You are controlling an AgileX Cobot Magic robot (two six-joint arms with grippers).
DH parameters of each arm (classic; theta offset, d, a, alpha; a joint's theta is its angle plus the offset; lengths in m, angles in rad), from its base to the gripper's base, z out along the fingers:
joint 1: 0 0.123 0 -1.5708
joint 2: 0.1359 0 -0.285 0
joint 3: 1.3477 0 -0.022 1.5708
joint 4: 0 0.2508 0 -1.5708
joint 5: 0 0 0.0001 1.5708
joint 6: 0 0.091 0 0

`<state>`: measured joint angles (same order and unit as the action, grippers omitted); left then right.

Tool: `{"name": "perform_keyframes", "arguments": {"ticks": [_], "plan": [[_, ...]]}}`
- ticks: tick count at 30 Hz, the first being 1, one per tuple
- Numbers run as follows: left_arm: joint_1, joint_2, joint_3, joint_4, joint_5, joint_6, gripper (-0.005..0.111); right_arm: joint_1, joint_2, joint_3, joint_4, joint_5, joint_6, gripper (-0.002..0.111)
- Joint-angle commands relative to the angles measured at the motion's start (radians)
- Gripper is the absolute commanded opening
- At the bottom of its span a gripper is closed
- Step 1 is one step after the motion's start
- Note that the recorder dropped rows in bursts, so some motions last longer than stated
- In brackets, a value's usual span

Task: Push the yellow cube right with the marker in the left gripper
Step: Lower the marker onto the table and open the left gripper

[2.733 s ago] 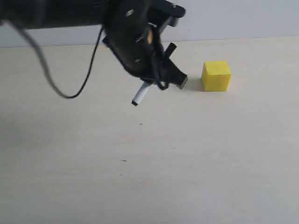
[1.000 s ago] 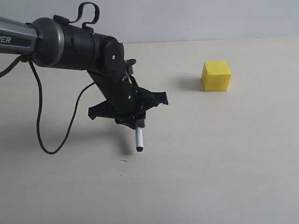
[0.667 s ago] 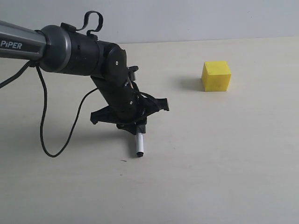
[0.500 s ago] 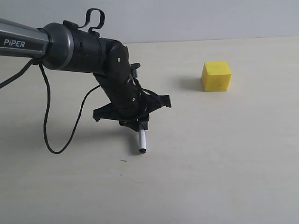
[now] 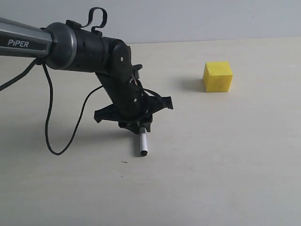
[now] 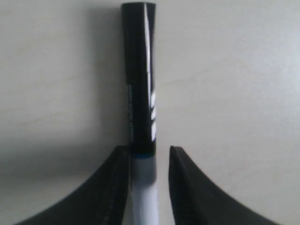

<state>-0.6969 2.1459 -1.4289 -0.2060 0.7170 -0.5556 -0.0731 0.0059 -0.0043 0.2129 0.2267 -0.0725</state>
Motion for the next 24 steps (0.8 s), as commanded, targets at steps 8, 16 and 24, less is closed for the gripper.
{"name": "perform_keyframes", "arguments": {"ticks": [8, 16, 24], "plan": [[-0.001, -0.115, -0.005, 0.029, 0.061, 0.094, 0.0, -0.003, -0.006, 0.004, -0.003, -0.004, -0.004, 0.0], [-0.113, -0.395, 0.223, 0.082, -0.203, 0.163, 0.0, -0.003, -0.006, 0.004, -0.003, -0.004, -0.004, 0.0], [-0.2, -0.568, 0.344, 0.083, -0.14, 0.208, 0.0, -0.003, -0.006, 0.004, -0.003, -0.004, -0.004, 0.0]]}}
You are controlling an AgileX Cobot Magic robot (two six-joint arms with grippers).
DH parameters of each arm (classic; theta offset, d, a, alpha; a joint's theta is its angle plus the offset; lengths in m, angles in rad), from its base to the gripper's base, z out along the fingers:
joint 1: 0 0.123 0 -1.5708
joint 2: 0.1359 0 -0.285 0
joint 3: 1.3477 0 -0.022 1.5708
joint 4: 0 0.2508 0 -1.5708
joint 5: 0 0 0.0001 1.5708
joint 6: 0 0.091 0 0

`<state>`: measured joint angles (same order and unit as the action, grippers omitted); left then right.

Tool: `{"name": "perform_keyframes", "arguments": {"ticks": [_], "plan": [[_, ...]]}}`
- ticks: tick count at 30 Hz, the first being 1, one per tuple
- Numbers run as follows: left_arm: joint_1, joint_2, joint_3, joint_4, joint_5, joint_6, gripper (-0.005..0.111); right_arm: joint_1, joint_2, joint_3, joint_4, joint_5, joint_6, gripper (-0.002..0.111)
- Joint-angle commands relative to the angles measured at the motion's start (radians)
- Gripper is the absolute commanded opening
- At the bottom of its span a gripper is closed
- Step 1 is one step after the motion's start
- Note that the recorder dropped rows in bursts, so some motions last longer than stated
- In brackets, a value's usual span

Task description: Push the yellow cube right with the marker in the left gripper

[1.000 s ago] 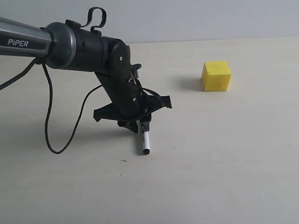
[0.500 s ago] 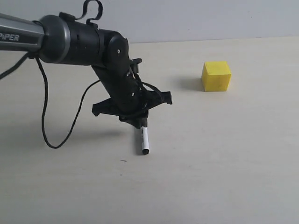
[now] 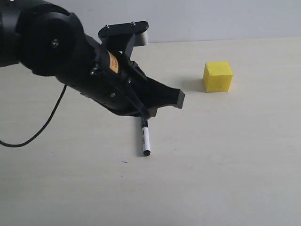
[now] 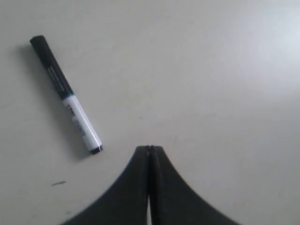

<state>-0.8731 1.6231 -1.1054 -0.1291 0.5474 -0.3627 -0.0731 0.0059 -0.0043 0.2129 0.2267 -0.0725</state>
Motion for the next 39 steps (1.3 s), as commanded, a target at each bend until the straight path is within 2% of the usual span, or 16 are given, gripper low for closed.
{"name": "perform_keyframes", "arguments": {"ticks": [1, 20, 24, 27, 31, 34, 37, 39], "plan": [[-0.024, -0.045, 0.02, 0.006, 0.029, 0.015, 0.0, -0.003, -0.006, 0.004, -0.003, -0.004, -0.004, 0.0], [-0.024, -0.031, 0.02, 0.018, 0.018, 0.026, 0.0, -0.003, -0.006, 0.004, -0.003, -0.004, -0.004, 0.0], [-0.024, -0.08, 0.051, 0.089, 0.105, 0.123, 0.0, -0.003, -0.006, 0.004, -0.003, -0.004, -0.004, 0.0], [-0.005, -0.213, 0.125, 0.17, 0.202, 0.096, 0.0, -0.003, -0.006, 0.004, -0.003, -0.004, -0.004, 0.0], [0.115, -0.566, 0.281, 0.209, 0.23, 0.016, 0.0, -0.003, -0.006, 0.004, -0.003, -0.004, -0.004, 0.0], [0.255, -0.877, 0.401, 0.21, 0.217, -0.032, 0.0, -0.003, -0.006, 0.004, -0.003, -0.004, -0.004, 0.0], [0.376, -1.17, 0.504, 0.238, 0.103, -0.085, 0.0, -0.003, -0.006, 0.004, -0.003, -0.004, -0.004, 0.0], [0.456, -1.325, 0.589, 0.243, -0.05, -0.087, 0.0, -0.003, -0.006, 0.004, -0.003, -0.004, -0.004, 0.0]]}}
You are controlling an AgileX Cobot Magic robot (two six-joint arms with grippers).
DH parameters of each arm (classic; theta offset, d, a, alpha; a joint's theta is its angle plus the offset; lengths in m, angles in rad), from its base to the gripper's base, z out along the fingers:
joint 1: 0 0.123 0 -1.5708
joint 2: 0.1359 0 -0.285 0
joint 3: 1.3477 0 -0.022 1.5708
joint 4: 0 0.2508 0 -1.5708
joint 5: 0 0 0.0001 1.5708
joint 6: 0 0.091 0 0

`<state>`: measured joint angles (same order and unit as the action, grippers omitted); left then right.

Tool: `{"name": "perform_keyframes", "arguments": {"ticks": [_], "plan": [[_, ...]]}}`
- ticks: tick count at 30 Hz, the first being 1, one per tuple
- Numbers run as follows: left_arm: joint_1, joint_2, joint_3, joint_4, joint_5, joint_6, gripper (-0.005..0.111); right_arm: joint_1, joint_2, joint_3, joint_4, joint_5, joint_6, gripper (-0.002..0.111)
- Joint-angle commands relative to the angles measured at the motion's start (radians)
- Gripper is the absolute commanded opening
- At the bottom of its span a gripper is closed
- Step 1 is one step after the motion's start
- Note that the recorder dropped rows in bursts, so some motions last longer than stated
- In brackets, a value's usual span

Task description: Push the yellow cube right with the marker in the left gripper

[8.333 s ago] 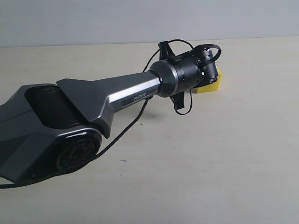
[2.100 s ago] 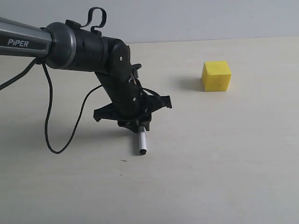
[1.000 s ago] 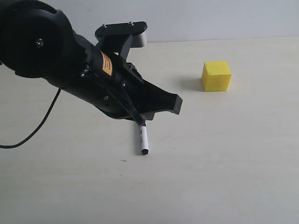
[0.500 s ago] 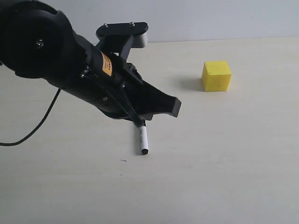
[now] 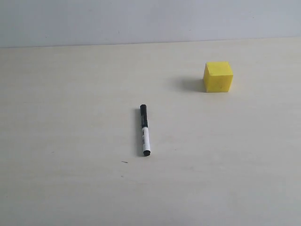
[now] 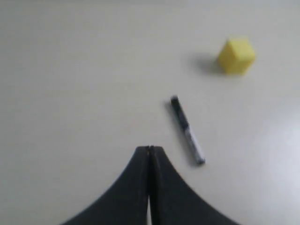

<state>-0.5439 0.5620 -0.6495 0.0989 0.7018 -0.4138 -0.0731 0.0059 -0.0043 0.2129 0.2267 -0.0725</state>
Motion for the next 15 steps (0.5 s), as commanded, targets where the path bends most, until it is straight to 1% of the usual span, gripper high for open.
{"name": "perform_keyframes", "arguments": {"ticks": [1, 3, 6, 9, 11, 12, 13, 14, 15], "plan": [[0.158, -0.322, 0.173, 0.02, -0.27, -0.034, 0.0, -0.003, -0.006, 0.004, -0.003, -0.004, -0.004, 0.0], [0.224, -0.402, 0.278, 0.041, -0.431, -0.03, 0.0, -0.003, -0.006, 0.004, -0.003, -0.004, -0.004, 0.0], [0.289, -0.446, 0.442, 0.107, -0.649, -0.03, 0.0, -0.003, -0.006, 0.004, -0.003, -0.004, -0.004, 0.0], [0.331, -0.467, 0.57, 0.136, -0.775, -0.027, 0.0, -0.003, -0.006, 0.004, -0.003, -0.004, -0.004, 0.0], [0.357, -0.489, 0.641, 0.136, -0.834, -0.027, 0.0, -0.003, -0.006, 0.004, -0.003, -0.004, -0.004, 0.0], [0.372, -0.509, 0.649, 0.134, -0.857, -0.034, 0.0, -0.003, -0.006, 0.004, -0.003, -0.004, -0.004, 0.0], [0.39, -0.535, 0.649, 0.132, -0.824, -0.043, 0.0, -0.003, -0.006, 0.004, -0.003, -0.004, -0.004, 0.0], [0.405, -0.56, 0.649, 0.13, -0.757, -0.065, 0.0, -0.003, -0.006, 0.004, -0.003, -0.004, -0.004, 0.0], [0.422, -0.562, 0.649, 0.13, -0.729, -0.077, 0.0, -0.003, -0.006, 0.004, -0.003, -0.004, -0.004, 0.0]]}}
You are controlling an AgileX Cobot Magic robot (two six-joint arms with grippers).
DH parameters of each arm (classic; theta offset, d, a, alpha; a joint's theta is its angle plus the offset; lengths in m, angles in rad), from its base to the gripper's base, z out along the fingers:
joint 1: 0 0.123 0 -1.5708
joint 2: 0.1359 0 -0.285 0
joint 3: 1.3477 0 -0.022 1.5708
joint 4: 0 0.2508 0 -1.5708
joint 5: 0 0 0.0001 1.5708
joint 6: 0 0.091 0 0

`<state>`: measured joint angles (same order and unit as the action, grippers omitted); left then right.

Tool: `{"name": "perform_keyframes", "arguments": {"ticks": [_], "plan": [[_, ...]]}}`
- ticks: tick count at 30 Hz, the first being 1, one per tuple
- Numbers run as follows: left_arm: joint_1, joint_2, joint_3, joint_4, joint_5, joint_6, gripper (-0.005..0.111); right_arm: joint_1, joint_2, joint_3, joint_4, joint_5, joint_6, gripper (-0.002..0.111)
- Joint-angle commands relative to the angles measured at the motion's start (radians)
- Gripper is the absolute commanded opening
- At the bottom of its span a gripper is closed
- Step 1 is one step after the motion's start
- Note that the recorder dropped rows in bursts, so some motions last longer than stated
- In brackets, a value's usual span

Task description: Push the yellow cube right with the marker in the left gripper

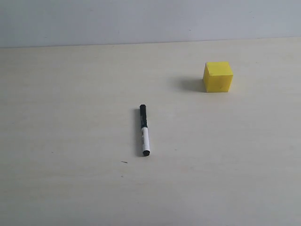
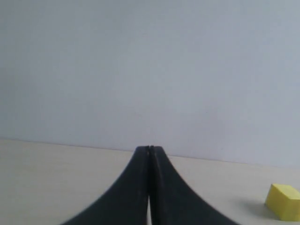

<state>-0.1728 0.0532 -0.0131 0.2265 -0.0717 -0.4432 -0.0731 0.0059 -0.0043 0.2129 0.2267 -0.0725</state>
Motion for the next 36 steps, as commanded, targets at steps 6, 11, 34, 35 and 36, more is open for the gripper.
{"name": "perform_keyframes", "arguments": {"ticks": [6, 11, 34, 35, 36], "plan": [[0.125, -0.053, 0.013, 0.006, 0.141, -0.036, 0.0, -0.003, -0.006, 0.004, -0.003, -0.001, -0.004, 0.0], [0.127, -0.053, 0.013, 0.006, 0.17, -0.036, 0.0, -0.003, -0.006, 0.004, -0.003, 0.011, -0.004, 0.0], [0.141, -0.053, 0.013, 0.049, 0.196, -0.134, 0.0, -0.003, -0.006, 0.004, -0.003, 0.011, -0.004, 0.0], [0.141, -0.053, 0.013, 0.07, 0.193, -0.134, 0.0, -0.003, -0.006, 0.004, -0.003, 0.011, -0.004, 0.0], [0.141, -0.053, 0.013, 0.093, 0.183, -0.134, 0.0, -0.003, -0.006, 0.004, -0.003, 0.011, -0.004, 0.0]]}}
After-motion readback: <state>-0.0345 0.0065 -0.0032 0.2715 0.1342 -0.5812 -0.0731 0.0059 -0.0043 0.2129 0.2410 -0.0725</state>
